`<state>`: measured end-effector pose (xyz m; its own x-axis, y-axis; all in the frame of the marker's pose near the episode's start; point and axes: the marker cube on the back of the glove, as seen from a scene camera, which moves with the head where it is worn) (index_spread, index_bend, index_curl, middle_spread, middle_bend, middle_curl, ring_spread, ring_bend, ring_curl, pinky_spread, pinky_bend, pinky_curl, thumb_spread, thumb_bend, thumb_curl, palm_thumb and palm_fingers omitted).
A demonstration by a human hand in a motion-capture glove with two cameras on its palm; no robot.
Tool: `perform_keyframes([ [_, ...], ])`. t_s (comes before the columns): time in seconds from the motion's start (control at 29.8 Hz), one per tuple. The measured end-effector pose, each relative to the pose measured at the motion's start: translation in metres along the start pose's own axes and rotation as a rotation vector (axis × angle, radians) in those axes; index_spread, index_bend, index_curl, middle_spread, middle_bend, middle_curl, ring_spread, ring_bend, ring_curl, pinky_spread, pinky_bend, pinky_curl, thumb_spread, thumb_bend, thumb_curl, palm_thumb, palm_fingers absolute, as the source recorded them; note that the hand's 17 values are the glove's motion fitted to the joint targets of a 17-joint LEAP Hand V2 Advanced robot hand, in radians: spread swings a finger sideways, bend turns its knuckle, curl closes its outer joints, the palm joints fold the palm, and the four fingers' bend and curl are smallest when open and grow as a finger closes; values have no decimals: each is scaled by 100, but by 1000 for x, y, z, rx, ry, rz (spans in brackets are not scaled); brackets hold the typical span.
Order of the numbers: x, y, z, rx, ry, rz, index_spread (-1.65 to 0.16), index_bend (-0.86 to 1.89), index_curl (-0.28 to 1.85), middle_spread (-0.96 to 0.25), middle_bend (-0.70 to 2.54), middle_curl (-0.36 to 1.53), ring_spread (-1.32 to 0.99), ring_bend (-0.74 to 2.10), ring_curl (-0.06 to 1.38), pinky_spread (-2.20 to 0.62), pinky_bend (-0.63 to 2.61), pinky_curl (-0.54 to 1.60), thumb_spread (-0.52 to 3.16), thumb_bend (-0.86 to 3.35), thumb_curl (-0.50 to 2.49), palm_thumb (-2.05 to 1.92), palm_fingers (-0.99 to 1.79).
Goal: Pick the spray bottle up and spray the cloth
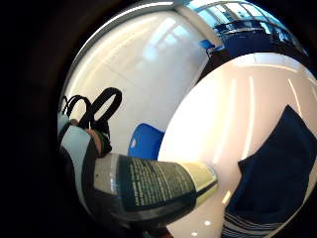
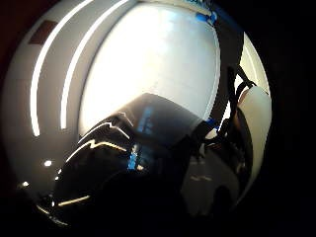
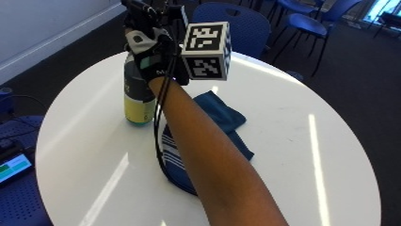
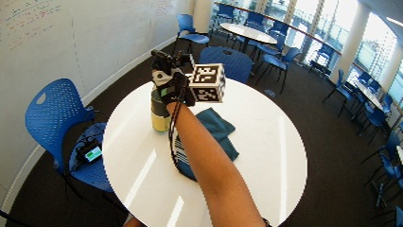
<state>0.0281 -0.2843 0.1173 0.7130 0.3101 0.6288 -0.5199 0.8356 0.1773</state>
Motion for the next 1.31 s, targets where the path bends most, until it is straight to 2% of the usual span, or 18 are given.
perform_keyframes([
  [0.4, 6, -6, 12, -7, 19, -5, -24, 36, 60, -15, 60, 49, -17, 55, 44, -22, 39, 38, 34, -3, 85, 89, 136],
  [0.77, -18, 8, 29, -86, 21, -40, -24, 35, 60, -15, 60, 49, -17, 55, 44, -23, 40, 38, 34, -3, 85, 89, 137],
  [1.31, -31, 11, 36, -87, 20, -47, -25, 36, 60, -17, 60, 49, -18, 55, 44, -23, 39, 38, 35, -3, 86, 89, 137],
])
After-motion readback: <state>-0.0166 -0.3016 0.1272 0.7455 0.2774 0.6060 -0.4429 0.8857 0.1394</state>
